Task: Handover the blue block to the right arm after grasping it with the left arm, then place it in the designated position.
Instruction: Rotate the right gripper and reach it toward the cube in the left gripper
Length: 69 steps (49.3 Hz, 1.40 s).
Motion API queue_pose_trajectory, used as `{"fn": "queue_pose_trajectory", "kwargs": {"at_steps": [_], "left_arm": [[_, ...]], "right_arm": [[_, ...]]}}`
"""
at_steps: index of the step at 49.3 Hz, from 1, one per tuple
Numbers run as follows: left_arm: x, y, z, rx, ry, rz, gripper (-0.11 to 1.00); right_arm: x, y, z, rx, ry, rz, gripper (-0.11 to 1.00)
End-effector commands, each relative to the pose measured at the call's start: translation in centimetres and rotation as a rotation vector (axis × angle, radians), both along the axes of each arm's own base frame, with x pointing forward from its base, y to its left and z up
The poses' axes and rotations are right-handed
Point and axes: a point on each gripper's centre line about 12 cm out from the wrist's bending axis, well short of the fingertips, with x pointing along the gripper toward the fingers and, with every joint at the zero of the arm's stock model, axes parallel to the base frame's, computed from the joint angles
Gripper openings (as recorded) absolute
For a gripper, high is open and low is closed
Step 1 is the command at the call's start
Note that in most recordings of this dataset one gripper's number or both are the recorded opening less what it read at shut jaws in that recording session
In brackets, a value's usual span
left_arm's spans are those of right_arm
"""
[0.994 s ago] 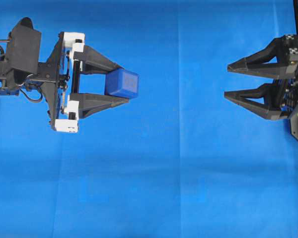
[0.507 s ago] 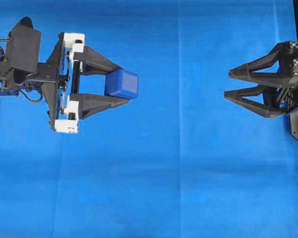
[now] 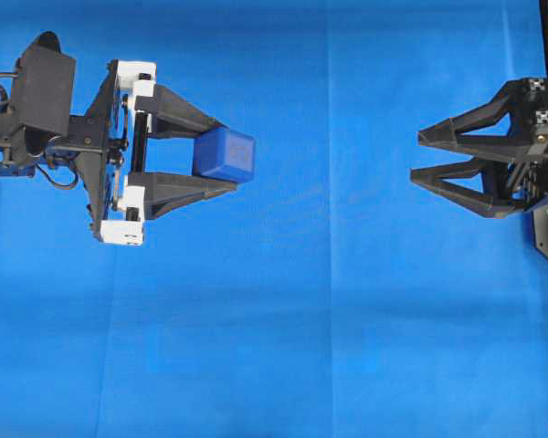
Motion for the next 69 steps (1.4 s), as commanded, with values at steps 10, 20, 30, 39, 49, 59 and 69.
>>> {"fn": "queue_pose_trajectory", "kwargs": {"at_steps": [10, 20, 30, 39, 49, 59, 69], "left_arm": [[-0.3, -0.1, 1.2, -0.001, -0.038, -0.003, 0.46], [-0.2, -0.1, 1.2, -0.001, -0.038, -0.003, 0.46], [-0.2, -0.1, 1.2, -0.001, -0.038, -0.003, 0.46], [-0.3, -0.1, 1.1, -0.001, -0.037, -0.003, 0.46], [-0.3, -0.1, 1.1, -0.002, -0.037, -0.004, 0.46], [-0.3, -0.2, 1.2, -0.001, -0.04, -0.006, 0.46], [-0.3, -0.2, 1.2, -0.001, -0.04, -0.006, 0.46]], "right_arm": [[0.2, 0.1, 1.1, 0.003, -0.03, 0.008, 0.97], [0.2, 0.1, 1.0, 0.002, -0.026, 0.007, 0.97], [0.2, 0.3, 1.0, 0.002, -0.026, 0.013, 0.97], [0.2, 0.3, 0.9, 0.002, -0.025, 0.014, 0.97], [0.2, 0.4, 1.0, 0.002, -0.025, 0.018, 0.97], [0.7, 0.5, 0.7, 0.001, -0.013, 0.022, 0.96], [3.2, 0.6, 0.8, 0.002, 0.013, 0.035, 0.96]]}}
